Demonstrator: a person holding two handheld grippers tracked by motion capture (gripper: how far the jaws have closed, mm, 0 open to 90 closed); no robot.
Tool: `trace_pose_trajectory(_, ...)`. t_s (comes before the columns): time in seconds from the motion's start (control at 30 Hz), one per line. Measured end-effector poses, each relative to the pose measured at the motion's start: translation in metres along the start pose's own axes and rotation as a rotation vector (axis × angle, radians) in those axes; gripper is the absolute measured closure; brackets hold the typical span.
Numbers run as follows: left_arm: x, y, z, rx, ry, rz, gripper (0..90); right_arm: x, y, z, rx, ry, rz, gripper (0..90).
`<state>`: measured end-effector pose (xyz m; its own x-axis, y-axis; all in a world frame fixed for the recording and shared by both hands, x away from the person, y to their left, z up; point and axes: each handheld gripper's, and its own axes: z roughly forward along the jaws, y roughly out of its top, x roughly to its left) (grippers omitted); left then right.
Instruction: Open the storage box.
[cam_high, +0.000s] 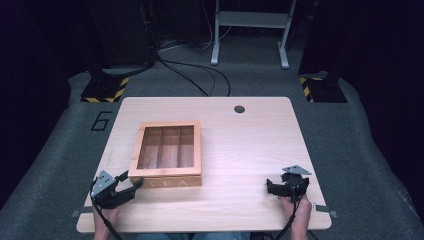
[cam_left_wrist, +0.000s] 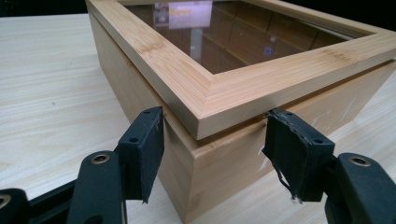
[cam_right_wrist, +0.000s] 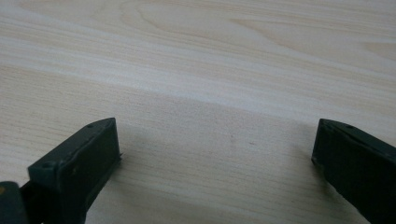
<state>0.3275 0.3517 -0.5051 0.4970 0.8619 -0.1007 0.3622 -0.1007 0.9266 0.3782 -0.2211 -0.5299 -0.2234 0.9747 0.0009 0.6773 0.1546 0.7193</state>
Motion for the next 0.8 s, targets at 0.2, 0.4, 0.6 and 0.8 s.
trace_pose_trajectory(0.2,-0.0003,0.0008,0.001,-0.033,0.005,-0.001,37.4,-0.0002,0.0,0.0001,-0.001,0.0,-0.003,0.4)
trace_pose_trajectory(0.4,-0.0014,0.0036,0.0002,-0.057,0.009,0.008,37.4,0.0001,0.0,0.0,0.0,0.0,0.0,0.4)
trace_pose_trajectory(0.6,-0.0026,0.0083,0.0006,-0.072,0.014,0.03,37.8,0.0,0.0,0.0,0.0,0.0,0.0,0.5)
trace_pose_trajectory(0.8,-0.0029,0.0099,0.0059,-0.096,0.029,0.038,37.6,0.0,0.0,0.0,0.0,0.0,-0.001,0.4)
